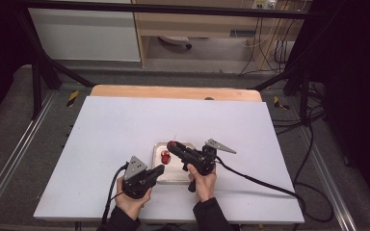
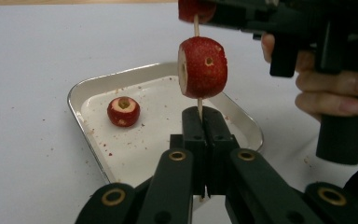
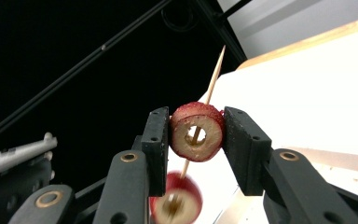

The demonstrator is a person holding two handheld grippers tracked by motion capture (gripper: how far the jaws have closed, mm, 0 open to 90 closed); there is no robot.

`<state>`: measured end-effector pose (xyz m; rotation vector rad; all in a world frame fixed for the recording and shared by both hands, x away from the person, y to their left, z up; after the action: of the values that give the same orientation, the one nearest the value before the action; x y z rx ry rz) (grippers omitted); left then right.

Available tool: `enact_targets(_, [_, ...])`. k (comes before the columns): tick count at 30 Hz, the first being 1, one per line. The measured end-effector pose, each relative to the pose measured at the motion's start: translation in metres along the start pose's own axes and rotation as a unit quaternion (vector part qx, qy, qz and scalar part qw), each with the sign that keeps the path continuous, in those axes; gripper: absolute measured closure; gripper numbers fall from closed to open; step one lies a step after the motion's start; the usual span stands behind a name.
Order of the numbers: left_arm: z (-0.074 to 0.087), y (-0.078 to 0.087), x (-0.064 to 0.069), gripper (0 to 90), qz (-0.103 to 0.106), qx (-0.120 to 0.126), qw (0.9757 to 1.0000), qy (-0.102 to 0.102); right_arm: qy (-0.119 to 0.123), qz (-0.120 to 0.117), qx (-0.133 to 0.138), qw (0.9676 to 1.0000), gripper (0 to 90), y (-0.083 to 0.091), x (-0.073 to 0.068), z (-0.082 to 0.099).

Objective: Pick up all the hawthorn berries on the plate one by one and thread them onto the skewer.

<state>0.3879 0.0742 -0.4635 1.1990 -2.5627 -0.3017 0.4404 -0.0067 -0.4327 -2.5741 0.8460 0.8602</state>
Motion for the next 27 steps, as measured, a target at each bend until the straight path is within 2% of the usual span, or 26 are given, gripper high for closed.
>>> enact_targets(8, [0.0,-0.003,-0.003,88.7,0.007,-0.003,1.0,-0.003,0.005,0.008,-0.021,0.9997,59.7,0.001,0.001,0.009])
enact_targets(10, [-0.001,0.0,-0.006,88.7,0.009,-0.001,0.9999,-0.006,0.012,0.013,-0.022,0.9996,49.1,0.002,0.002,0.007])
enact_targets(11, [-0.001,0.002,-0.009,88.7,0.009,-0.001,0.9999,-0.009,0.018,0.014,-0.026,0.9994,46.7,0.003,0.001,0.006])
enact_targets(15, [0.001,0.012,-0.021,88.6,0.007,-0.009,0.9995,-0.029,0.061,0.035,-0.05,0.9963,34.1,0.009,0.005,-0.002])
enact_targets(18, [0.005,0.019,-0.032,88.5,0.01,-0.025,0.9988,-0.041,0.082,0.05,-0.084,0.9918,25.1,0.012,0.011,-0.003])
enact_targets(22, [0.011,0.031,-0.047,88.4,0.006,-0.042,0.9975,-0.057,0.105,0.067,-0.121,0.9848,19.2,0.016,0.02,-0.004])
enact_targets(24, [0.013,0.036,-0.054,88.4,0.011,-0.049,0.9973,-0.053,0.123,0.08,-0.145,0.9784,17.2,0.016,0.025,-0.003])
enact_targets(27, [0.018,0.042,-0.064,88.3,0.006,-0.06,0.9966,-0.056,0.141,0.093,-0.194,0.9663,14.7,0.014,0.031,0.002])
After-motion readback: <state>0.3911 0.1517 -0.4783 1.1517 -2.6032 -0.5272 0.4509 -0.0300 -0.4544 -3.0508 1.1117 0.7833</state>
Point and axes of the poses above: each handheld gripper's, and its own axes: y roughly backward along the jaws, z roughly out of its underside, x roughly to its right, the point moved 10 cm from there along -y, roughly forward along the jaws, and after that the axes turned 8 degrees about x, right-handed, at the moved point
